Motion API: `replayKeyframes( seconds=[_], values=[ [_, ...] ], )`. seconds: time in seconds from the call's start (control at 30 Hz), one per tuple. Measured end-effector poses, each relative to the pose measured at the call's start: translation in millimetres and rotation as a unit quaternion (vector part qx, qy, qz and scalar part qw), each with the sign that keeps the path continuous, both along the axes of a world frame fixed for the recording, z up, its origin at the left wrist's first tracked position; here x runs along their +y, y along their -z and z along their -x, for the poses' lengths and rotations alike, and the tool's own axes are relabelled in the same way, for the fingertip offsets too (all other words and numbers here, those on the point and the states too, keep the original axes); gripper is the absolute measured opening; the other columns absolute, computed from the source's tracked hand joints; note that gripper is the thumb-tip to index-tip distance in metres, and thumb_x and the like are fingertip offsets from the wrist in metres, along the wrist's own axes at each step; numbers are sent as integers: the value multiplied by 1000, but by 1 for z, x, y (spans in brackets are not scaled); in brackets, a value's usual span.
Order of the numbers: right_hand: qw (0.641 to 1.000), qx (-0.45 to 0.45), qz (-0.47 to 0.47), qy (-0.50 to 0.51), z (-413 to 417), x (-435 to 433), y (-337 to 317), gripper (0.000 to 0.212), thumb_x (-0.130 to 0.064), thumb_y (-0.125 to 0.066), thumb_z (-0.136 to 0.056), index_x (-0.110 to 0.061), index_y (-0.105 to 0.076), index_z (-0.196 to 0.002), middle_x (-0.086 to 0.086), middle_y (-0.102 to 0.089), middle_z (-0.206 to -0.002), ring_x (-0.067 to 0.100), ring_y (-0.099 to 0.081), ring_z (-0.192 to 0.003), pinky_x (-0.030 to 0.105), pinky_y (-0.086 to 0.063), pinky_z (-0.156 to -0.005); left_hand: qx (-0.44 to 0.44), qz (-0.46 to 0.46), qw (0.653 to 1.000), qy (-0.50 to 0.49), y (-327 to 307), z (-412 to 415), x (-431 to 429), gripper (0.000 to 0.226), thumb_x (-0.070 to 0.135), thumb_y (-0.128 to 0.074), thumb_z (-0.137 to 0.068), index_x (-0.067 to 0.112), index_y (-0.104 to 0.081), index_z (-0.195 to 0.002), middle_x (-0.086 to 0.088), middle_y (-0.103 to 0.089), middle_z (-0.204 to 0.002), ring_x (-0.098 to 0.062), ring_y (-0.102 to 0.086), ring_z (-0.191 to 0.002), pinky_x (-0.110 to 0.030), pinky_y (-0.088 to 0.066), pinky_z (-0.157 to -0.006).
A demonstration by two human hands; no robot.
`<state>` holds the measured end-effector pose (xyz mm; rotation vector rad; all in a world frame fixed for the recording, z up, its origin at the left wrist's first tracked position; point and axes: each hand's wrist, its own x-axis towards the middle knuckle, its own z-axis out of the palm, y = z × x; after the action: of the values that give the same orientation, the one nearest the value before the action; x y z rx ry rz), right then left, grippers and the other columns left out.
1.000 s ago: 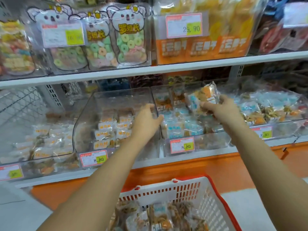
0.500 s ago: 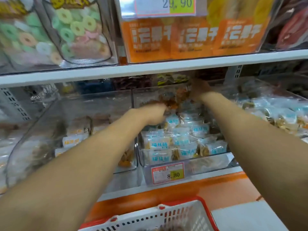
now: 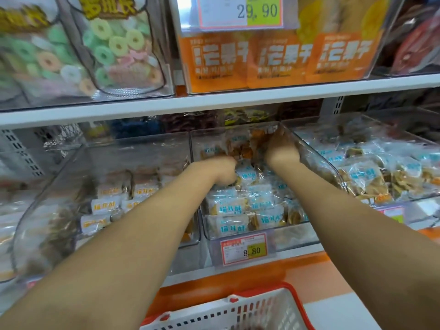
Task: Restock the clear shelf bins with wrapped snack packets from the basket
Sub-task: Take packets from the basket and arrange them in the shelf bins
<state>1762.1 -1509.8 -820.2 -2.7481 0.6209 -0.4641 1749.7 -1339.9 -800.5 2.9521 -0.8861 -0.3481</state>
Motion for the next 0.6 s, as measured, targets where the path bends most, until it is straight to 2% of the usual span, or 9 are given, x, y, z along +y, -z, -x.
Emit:
replayKeyframes(
  seconds=[0.07,0.17,0.27,0.33,0.4,0.47,0.53,0.6],
  values=[
    [999,34,-14,1,-5,1,5,69,-25,-48,-95,0,-15,-150,16,-26,-154,31,-35,-137,41,-39,-102,-3,1,1000,-1,0,1,0,37,24,-50,-97,8,-52,-130,-12,-58,-122,-24,-56,-99,-32,-46,-83],
    [998,64,-7,-23,-9,3,12,72,-52,-50,-87,-7,-39,-142,17,-47,-138,33,-50,-121,39,-47,-90,-9,7,1000,-6,0,1,-1,35,20,-50,-96,8,-53,-128,-12,-58,-122,-25,-56,-101,-33,-47,-85],
    [997,67,21,-24,-11,5,9,80,-62,-50,-83,-8,-39,-141,19,-44,-139,35,-46,-124,42,-45,-96,-15,48,999,-20,-2,3,-3,26,11,-49,-93,5,-56,-117,-14,-58,-114,-23,-54,-91,-31,-45,-78],
    [997,52,41,-41,7,10,-9,86,-68,-51,-80,-11,-37,-143,19,-40,-144,36,-40,-130,43,-41,-102,-28,120,992,-37,-7,3,-4,14,16,-48,-94,9,-56,-104,-12,-59,-104,-21,-52,-81,-29,-42,-70],
    [991,70,43,-109,33,9,-28,75,-59,-60,-81,-13,-45,-138,18,-46,-140,33,-44,-128,39,-41,-104,-11,223,971,-83,-15,5,-6,28,35,-45,-98,11,-59,-105,-8,-59,-95,-16,-52,-71,-26,-38,-59],
    [980,104,36,-168,64,5,-40,60,-39,-71,-80,-10,-53,-128,14,-57,-126,26,-55,-111,33,-47,-94,12,293,942,-163,-21,11,-8,54,54,-36,-97,9,-61,-114,-13,-63,-93,-17,-55,-68,-26,-36,-52],
    [964,110,27,-242,90,2,-47,67,-28,-77,-76,-12,-48,-135,8,-57,-128,20,-54,-105,21,-44,-85,69,339,914,-213,-26,17,-10,65,62,-31,-94,7,-59,-116,-16,-65,-101,-23,-60,-76,-29,-46,-59],
    [948,87,5,-306,103,0,-52,76,-22,-78,-75,-16,-42,-142,2,-52,-136,15,-51,-110,11,-37,-85,217,371,880,-199,-28,24,-8,49,59,-44,-92,14,-59,-103,-6,-64,-94,-18,-59,-79,-31,-55,-72]
  ],
)
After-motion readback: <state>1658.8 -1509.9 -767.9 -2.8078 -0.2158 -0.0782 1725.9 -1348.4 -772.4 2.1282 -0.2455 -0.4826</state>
